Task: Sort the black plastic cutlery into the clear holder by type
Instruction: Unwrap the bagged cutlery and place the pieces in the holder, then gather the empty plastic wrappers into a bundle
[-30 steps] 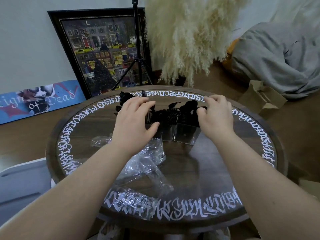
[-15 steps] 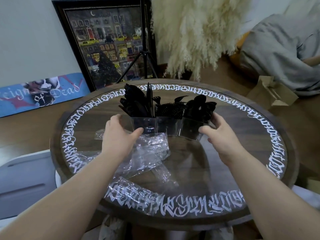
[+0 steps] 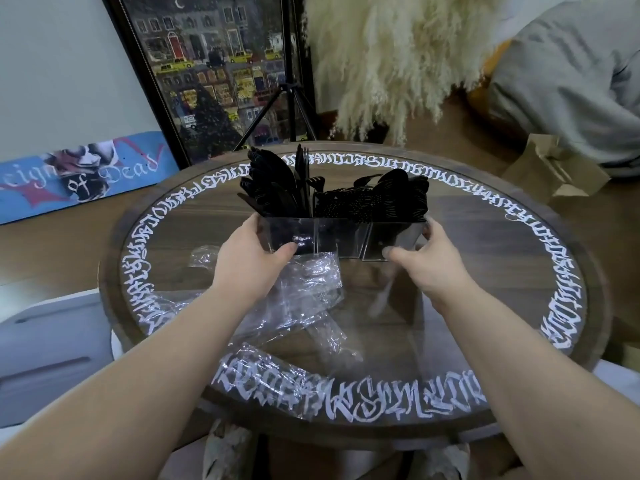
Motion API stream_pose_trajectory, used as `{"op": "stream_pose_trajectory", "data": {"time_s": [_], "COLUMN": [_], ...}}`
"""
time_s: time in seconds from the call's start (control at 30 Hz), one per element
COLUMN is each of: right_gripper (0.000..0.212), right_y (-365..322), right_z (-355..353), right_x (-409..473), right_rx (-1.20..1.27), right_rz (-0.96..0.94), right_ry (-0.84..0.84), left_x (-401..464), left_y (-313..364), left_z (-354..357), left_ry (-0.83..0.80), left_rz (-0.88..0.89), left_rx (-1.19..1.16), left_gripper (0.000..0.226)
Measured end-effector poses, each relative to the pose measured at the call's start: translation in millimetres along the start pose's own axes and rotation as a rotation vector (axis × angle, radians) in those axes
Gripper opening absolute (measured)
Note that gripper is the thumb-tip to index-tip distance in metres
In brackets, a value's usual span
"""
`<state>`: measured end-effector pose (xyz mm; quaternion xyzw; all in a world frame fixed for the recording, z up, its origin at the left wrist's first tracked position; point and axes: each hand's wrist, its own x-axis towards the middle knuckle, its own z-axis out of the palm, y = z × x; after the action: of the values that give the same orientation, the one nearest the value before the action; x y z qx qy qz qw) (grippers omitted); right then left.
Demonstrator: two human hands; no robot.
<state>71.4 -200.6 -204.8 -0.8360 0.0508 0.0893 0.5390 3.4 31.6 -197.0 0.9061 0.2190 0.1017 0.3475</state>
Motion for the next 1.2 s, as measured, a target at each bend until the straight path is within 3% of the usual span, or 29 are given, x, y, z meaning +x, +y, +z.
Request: {"op": "stream_pose_trajectory", "data": {"time_s": [0.1, 0.3, 0.43, 0.57, 0.67, 0.77, 0.9, 1.07, 1.2], "right_gripper": [0.082, 0.039, 0.032, 0.034, 0.018, 0.004, 0.007, 0.009, 0.011], "right_y": [6, -11, -17, 0, 5, 1, -18, -27, -24], "right_z": [-7, 3, 27, 46, 50, 45, 26, -6, -27], "right_x": [-17, -62, -90, -100, -99, -96, -101, -107, -110], "right_rx": [-0.159, -0.299, -0.454, -0.674, -0.727, -0.686, -0.532, -0.595, -0.596], "right_rz": [0.093, 0.020, -0.076, -0.113, -0.127, -0.176, -0.192, -0.277, -0.517], "right_ry": [0.048, -0.043, -0.208, -0.326, -0.352, -0.252, -0.111, 0.090, 0.387], "left_x": [-9, -32, -56, -75, -78, -77, -77, -75, -75], "left_y": [-11, -44, -71, -87, -88, -85, -77, -73, -68], "left_z": [-12, -43, -54, -54, -54, -46, -35, -28, -25], "left_ry": [0.005, -0.113, -0.317, -0.420, -0.439, -0.431, -0.423, -0.397, -0.389], "left_rz": [0.008, 0.130, 0.030, -0.059, -0.057, -0.012, 0.022, 0.075, 0.093], "left_rx": [0.084, 0.410, 0.597, 0.602, 0.586, 0.607, 0.601, 0.583, 0.571], "left_gripper": [0.075, 0.073, 0.101, 0.110, 0.110, 0.104, 0.093, 0.082, 0.080]}}
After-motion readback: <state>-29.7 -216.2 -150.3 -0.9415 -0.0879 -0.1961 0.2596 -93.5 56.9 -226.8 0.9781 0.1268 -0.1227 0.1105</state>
